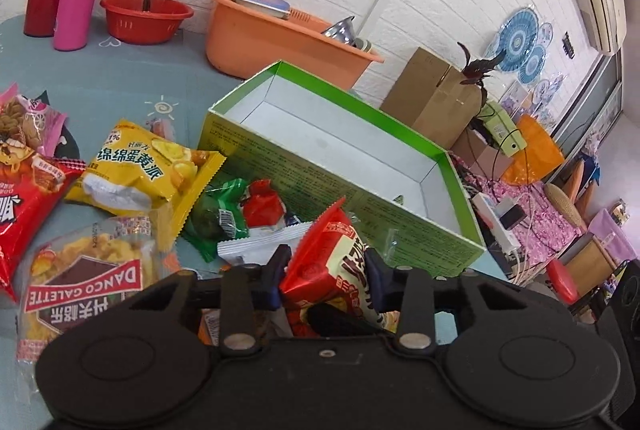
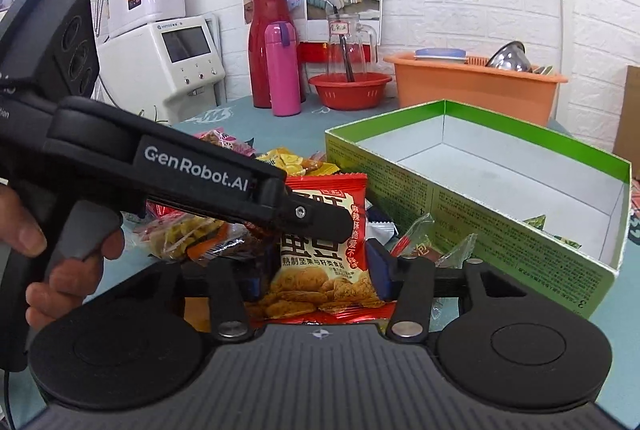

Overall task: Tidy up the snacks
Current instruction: 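Close both grippers on the red cookie snack bag, then lift the red bag into the green box and open both grippers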

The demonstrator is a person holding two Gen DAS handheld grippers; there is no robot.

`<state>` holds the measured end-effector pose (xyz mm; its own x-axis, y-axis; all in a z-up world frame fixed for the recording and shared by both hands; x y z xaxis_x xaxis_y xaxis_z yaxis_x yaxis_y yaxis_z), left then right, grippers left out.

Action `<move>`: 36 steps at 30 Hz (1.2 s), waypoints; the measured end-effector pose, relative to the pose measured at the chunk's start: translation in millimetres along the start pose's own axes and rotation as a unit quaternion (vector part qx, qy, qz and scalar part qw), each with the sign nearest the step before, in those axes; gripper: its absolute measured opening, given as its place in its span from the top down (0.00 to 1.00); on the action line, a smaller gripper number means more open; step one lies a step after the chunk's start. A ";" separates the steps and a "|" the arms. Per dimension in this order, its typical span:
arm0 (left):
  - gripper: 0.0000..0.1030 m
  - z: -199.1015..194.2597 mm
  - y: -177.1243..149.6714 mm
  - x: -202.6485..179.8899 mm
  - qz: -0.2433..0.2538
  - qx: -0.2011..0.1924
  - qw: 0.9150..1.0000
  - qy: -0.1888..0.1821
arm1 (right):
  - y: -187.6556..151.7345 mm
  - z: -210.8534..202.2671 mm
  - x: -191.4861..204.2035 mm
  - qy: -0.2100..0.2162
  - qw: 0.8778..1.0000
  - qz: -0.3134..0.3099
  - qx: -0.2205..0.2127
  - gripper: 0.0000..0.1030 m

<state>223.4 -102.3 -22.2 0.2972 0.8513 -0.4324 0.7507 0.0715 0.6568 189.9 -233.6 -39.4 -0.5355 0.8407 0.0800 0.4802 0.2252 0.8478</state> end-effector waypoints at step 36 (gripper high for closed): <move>0.05 116.2 96.0 -41.9 0.069 0.001 0.997 -0.046 | 32.1 22.4 -123.2 -0.088 0.995 0.027 -0.049 0.14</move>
<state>351.6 -191.5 -12.8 0.4511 0.8011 -0.3935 0.7004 -0.0444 0.7124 286.8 -318.9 -33.8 -0.3764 0.9256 0.0408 0.4307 0.1358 0.8922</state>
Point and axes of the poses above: each gripper's, at about its wrist camera, not at the fingertips, and z roughly the way its jaws point, x to its left, y to its top, the point moved 5 cm from there along z, roughly the way its jaws point, and after that the axes turned 7 degrees about x, right-handed, at the moved point
